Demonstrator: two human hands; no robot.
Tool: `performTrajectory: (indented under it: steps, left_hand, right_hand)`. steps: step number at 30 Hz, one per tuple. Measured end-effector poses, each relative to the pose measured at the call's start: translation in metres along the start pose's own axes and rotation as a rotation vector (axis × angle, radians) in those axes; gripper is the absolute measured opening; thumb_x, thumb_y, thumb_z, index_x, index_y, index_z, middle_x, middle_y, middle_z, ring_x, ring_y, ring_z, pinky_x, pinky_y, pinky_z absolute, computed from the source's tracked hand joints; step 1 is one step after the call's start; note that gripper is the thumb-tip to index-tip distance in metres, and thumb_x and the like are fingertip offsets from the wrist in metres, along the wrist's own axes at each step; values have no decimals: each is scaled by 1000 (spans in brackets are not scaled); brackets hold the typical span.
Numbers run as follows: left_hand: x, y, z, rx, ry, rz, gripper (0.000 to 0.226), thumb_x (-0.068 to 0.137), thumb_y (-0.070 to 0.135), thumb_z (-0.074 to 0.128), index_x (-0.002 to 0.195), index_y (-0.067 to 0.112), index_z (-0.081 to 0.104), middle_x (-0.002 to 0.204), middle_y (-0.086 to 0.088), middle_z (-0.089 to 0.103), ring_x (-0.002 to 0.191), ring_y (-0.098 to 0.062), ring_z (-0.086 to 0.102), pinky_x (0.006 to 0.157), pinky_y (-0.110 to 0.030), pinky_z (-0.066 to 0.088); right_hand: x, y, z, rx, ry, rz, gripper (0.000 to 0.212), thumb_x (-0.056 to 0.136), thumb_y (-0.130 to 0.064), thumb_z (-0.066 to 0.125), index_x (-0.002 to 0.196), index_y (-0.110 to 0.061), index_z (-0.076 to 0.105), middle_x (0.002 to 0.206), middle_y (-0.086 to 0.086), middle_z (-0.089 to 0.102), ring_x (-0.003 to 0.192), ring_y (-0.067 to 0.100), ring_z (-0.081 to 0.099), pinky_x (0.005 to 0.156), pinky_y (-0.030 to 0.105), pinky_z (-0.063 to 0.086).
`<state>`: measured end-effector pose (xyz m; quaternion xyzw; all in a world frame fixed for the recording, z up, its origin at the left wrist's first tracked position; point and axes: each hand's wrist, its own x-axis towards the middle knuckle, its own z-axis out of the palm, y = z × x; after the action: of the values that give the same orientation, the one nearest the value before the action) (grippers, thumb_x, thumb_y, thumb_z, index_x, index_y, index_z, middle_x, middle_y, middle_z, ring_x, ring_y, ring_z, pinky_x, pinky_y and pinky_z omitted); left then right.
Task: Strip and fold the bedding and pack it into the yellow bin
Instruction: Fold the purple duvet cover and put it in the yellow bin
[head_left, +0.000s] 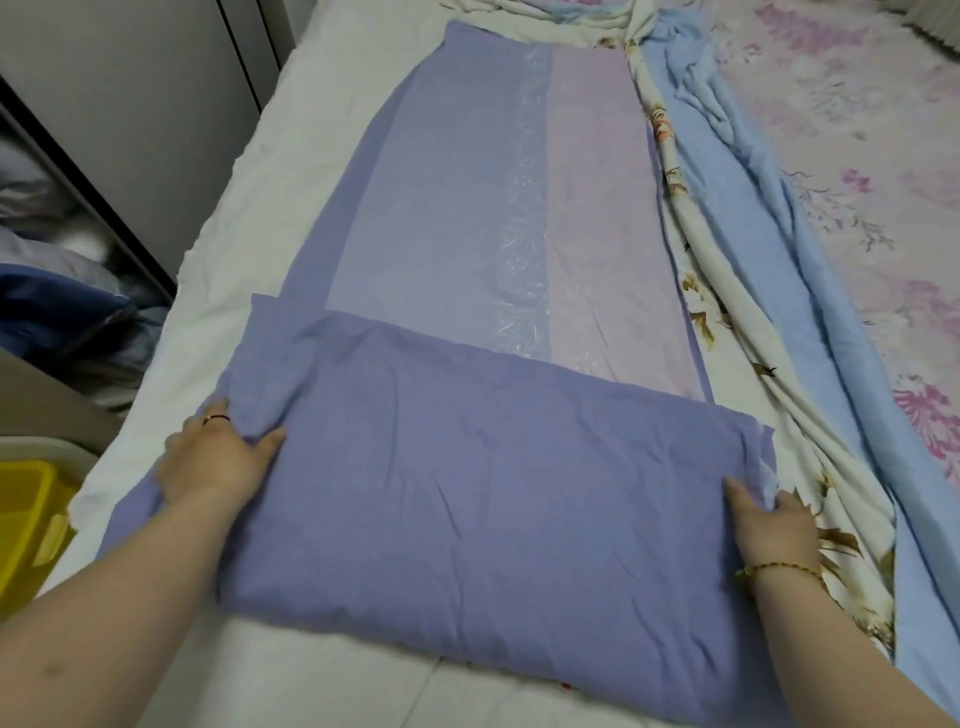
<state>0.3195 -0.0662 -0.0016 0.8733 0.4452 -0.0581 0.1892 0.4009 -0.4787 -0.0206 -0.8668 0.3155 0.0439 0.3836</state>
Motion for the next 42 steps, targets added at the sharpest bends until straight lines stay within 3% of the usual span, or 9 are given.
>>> performTrajectory:
  steps: [3,10,17,20,27,30,34,38,42]
  left_hand:
    - [4,-7,3,-103,-5,2,45,96,29,43,130,0,43,126,-30,50,114,-46,46,91,-46,37]
    - [8,-4,-12,-319,154,16,34,98,22,40,116,-5,52,118,-34,53,107,-48,47,83,-43,36]
    - [1,-24,-8,-187,-17,-35,57,86,28,61,135,5,40,132,-25,48,118,-44,44,98,-45,34]
    - [-7,-31,-14,-43,28,-18,63,81,42,65,131,6,48,134,-23,43,121,-43,40,101,-43,32]
    - [32,-20,-23,-507,-122,-82,108,61,55,69,147,13,19,149,-13,31,133,-34,35,111,-44,28]
    - [58,7,-18,-599,-121,-99,90,81,38,68,147,9,15,148,-12,32,132,-33,36,107,-38,32]
    - [70,25,-11,-357,-17,-32,49,89,34,57,124,1,48,130,-19,51,119,-39,46,104,-40,28]
    - [66,23,-14,-256,251,134,34,98,30,39,103,5,61,117,-26,57,111,-41,47,100,-35,24]
    - [75,21,-22,-301,275,89,45,98,34,37,134,10,45,140,-22,39,128,-38,35,107,-40,20]
  right_hand:
    - [-8,-13,-1,-120,201,-222,33,95,-25,40,88,4,54,99,29,55,80,35,47,69,35,32]
    - [9,-72,-9,-114,365,-436,51,84,-32,28,105,5,54,112,29,49,94,45,51,66,36,28]
    - [12,-33,11,-528,-135,-94,63,94,-27,41,148,-15,11,142,22,35,128,40,36,106,45,30]
    - [-9,-14,16,-609,-102,-173,62,94,-24,38,147,-14,10,142,21,34,129,37,34,107,45,28]
    - [1,-32,19,-203,1,18,81,87,-36,58,147,-8,12,145,24,31,131,44,33,105,50,29]
    - [17,-38,20,-59,-7,98,78,87,-38,58,144,-2,20,144,24,33,128,44,35,105,51,31]
    - [16,-46,25,-174,112,-53,47,93,-32,46,119,7,51,123,34,50,112,46,47,98,48,33]
    - [10,-57,28,-267,370,-221,63,76,-41,20,101,4,55,103,38,56,99,50,52,95,50,31]
    - [20,-96,28,-277,251,-201,44,89,-28,38,123,-1,46,125,32,48,118,45,44,103,48,25]
